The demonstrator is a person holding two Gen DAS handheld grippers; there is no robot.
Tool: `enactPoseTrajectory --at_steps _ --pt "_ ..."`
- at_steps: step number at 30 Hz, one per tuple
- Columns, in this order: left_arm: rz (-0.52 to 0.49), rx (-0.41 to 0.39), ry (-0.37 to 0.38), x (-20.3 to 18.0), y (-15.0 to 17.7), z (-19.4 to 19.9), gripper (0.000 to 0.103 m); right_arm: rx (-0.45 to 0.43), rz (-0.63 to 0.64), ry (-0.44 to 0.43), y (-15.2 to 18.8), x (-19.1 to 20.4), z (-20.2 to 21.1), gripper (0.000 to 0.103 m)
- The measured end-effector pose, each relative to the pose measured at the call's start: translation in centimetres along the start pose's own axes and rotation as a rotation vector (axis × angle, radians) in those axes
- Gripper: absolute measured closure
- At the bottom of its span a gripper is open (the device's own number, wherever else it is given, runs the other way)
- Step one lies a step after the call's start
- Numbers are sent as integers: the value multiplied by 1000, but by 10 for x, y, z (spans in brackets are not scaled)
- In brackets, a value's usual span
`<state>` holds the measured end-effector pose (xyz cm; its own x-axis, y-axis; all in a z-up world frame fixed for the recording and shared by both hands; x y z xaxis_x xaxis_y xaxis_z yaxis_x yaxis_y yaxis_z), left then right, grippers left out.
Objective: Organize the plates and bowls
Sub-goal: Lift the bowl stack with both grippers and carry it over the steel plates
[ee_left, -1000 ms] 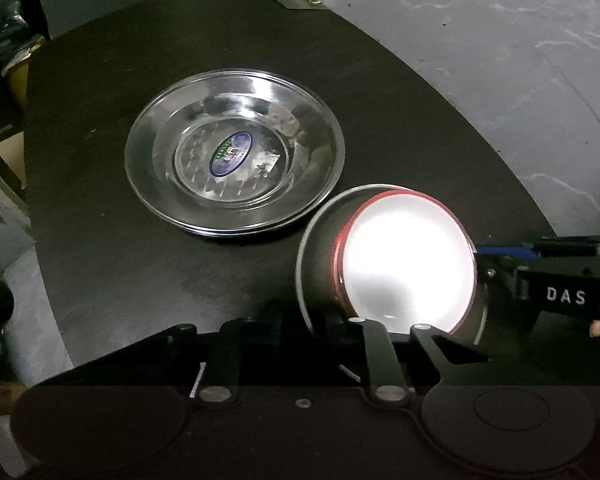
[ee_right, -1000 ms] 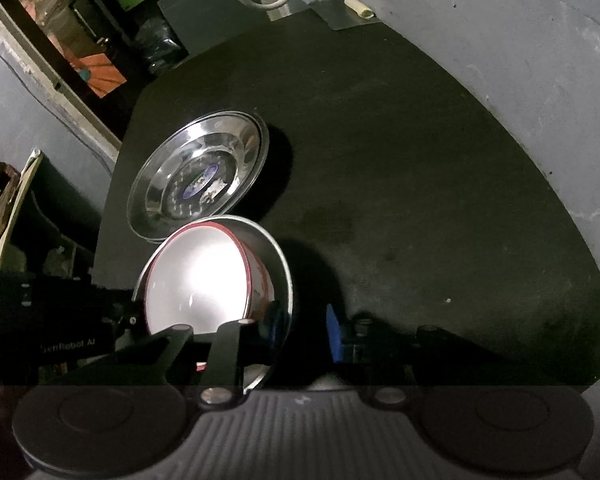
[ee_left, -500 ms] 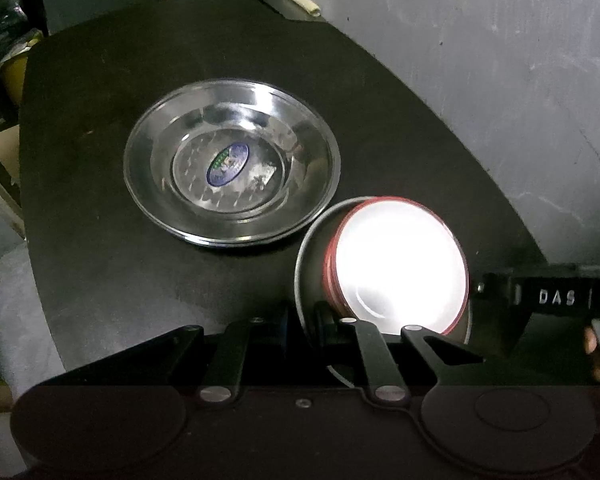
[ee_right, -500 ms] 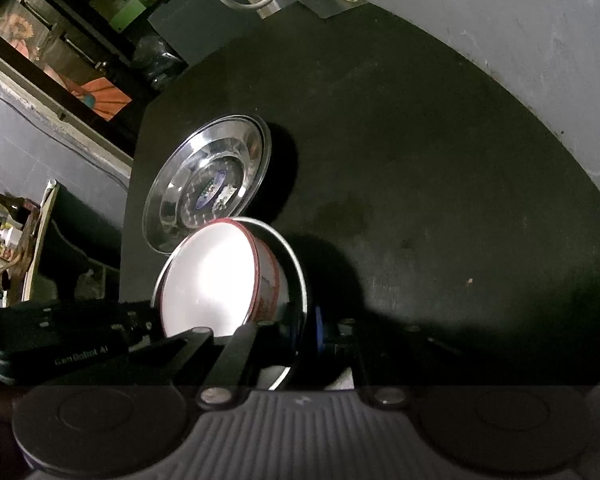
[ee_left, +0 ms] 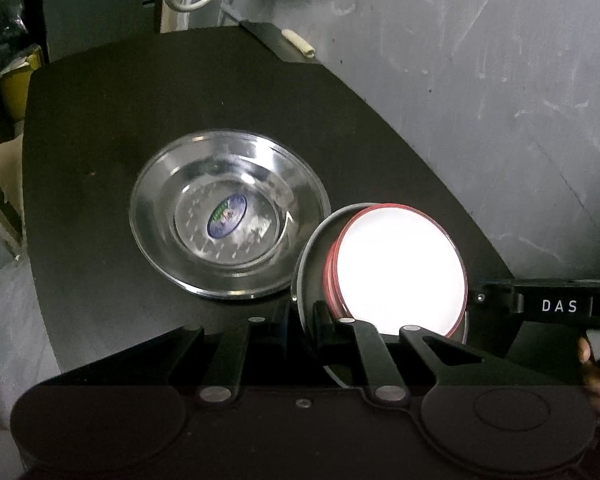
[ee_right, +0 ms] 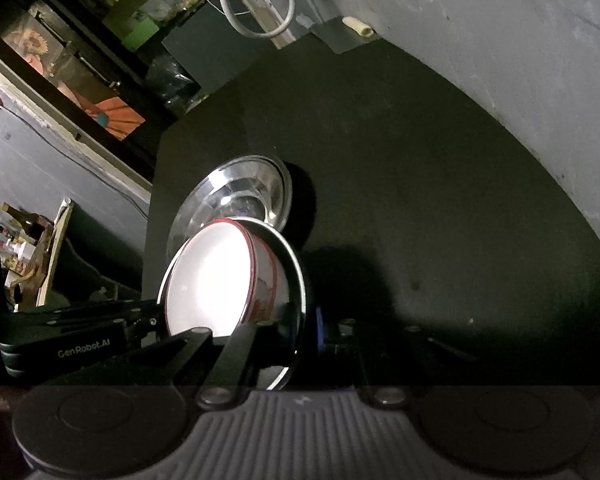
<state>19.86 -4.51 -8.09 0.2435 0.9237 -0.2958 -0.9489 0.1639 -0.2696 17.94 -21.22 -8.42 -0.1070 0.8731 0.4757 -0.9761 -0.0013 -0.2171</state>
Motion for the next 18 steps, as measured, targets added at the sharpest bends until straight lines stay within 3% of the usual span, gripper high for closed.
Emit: enactPoseTrajectory --at_steps 18 --pt "34 -55 -24 18 -12 22 93 -21 75 -8 -24 23 0 93"
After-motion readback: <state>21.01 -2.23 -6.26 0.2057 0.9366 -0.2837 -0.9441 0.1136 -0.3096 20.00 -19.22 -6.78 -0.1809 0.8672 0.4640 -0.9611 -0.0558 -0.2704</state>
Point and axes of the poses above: each gripper's, at about its wrist camera, not at the fingertips, and z roughly against the way its jaws point, x to its left, y to its underside, the point moved 10 cm from there along -z, roughly the way its jaws point, and after that the axes turned 15 degrees about x, right-handed, at the moved point
